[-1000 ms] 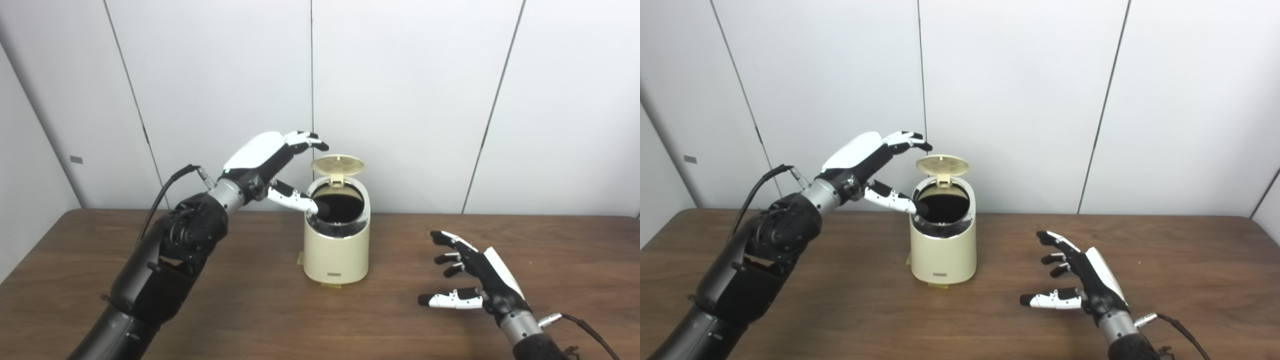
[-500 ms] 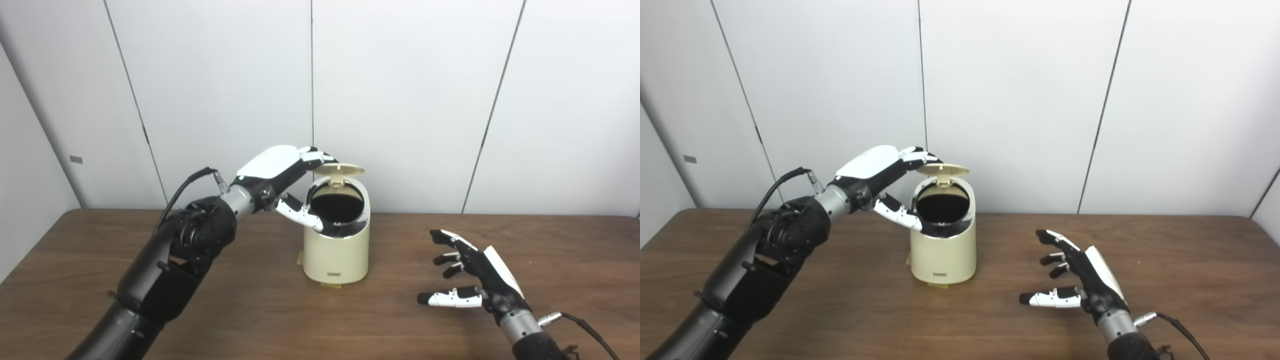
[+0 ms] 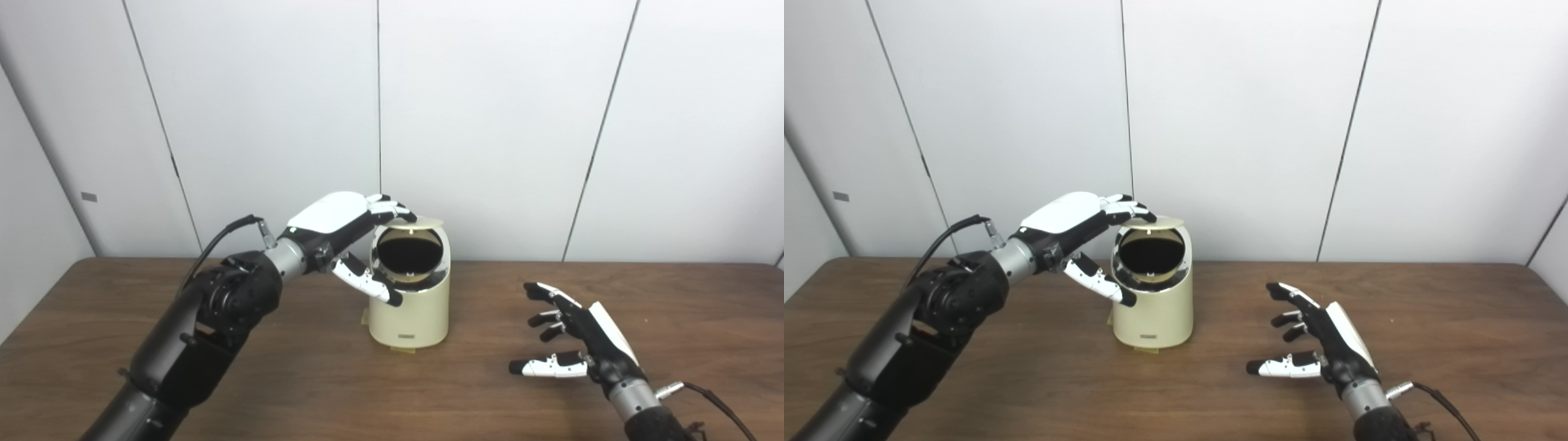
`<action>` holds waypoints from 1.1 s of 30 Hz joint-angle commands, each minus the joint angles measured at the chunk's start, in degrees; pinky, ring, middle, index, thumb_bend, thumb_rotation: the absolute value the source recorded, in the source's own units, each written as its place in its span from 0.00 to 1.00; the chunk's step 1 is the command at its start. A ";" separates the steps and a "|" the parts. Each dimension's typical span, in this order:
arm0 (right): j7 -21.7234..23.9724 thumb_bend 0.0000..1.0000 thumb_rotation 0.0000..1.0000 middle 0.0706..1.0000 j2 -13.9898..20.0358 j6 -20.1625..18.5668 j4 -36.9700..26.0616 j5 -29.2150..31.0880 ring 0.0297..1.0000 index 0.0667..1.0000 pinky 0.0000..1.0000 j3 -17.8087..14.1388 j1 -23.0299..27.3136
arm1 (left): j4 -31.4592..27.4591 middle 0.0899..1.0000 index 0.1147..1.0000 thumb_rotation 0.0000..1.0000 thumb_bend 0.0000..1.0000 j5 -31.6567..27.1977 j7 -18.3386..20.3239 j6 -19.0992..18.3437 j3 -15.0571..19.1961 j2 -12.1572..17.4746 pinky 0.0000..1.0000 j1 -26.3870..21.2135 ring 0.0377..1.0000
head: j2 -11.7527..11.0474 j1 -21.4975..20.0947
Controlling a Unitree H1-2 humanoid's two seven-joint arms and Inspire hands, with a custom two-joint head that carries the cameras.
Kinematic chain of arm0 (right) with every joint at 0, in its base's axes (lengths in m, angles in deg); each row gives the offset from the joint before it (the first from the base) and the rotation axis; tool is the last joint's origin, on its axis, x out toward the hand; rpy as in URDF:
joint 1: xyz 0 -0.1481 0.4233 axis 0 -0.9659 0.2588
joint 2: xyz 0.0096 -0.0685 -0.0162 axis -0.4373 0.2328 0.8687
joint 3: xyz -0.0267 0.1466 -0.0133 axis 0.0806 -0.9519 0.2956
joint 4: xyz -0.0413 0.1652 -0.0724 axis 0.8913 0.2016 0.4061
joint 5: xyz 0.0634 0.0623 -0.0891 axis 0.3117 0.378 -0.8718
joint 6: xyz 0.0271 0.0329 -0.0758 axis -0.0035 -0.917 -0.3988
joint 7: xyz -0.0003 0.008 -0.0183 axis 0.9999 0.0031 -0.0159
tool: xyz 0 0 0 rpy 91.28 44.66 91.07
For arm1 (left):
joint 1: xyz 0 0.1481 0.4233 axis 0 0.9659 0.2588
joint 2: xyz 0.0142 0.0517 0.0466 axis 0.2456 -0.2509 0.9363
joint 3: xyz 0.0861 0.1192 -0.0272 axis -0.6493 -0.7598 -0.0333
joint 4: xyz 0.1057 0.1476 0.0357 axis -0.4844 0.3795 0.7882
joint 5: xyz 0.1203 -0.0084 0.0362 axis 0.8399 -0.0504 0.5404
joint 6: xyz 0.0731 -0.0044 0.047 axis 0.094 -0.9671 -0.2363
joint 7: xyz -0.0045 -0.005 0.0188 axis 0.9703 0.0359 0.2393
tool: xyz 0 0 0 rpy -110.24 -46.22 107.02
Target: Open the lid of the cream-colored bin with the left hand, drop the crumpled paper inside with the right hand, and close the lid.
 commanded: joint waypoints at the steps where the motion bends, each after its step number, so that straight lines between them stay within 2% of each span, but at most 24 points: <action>1: -0.82 0.83 0.17 0.83 0.42 0.67 -1.91 -0.25 0.66 0.83 0.55 -0.09 1.85 | -2.39 0.93 0.89 0.42 1.00 0.82 -0.49 1.09 0.72 0.96 0.96 -1.93 1.00 | 0.21 -0.13; 8: -0.83 0.84 0.16 0.83 0.26 -0.27 -2.64 -0.72 0.66 0.83 0.54 0.12 1.68 | -5.13 0.93 0.89 0.43 1.00 2.53 1.00 0.80 0.36 1.61 0.96 -0.38 1.00 | 0.74 -0.51; 16: -0.96 0.83 0.16 0.82 0.33 0.07 -2.74 -1.00 0.64 0.83 0.52 0.48 1.46 | -6.10 0.92 0.88 0.41 1.00 3.05 1.84 1.50 0.15 1.52 0.96 1.18 1.00 | 1.30 -0.83; 22: -0.61 0.82 0.15 0.83 0.24 -1.18 -3.36 -1.33 0.65 0.83 0.52 0.71 1.27 | -6.53 0.92 0.89 0.42 1.00 3.89 3.48 1.08 -0.59 1.53 0.98 1.76 1.00 | 1.56 -0.96; 27: -0.95 0.82 0.15 0.83 0.02 -0.87 -3.18 -1.20 0.65 0.83 0.52 0.71 1.12 | -6.49 0.92 0.89 0.42 1.00 8.03 5.35 1.55 -2.66 2.15 1.00 1.67 1.00 | 1.75 -1.06; 33: -0.53 0.82 0.18 0.84 0.11 -1.55 -3.99 -0.82 0.66 0.84 0.54 0.51 0.65 | -5.40 0.90 0.87 0.55 1.00 16.02 6.40 2.65 -6.02 2.51 1.00 1.25 1.00 | 1.93 -1.24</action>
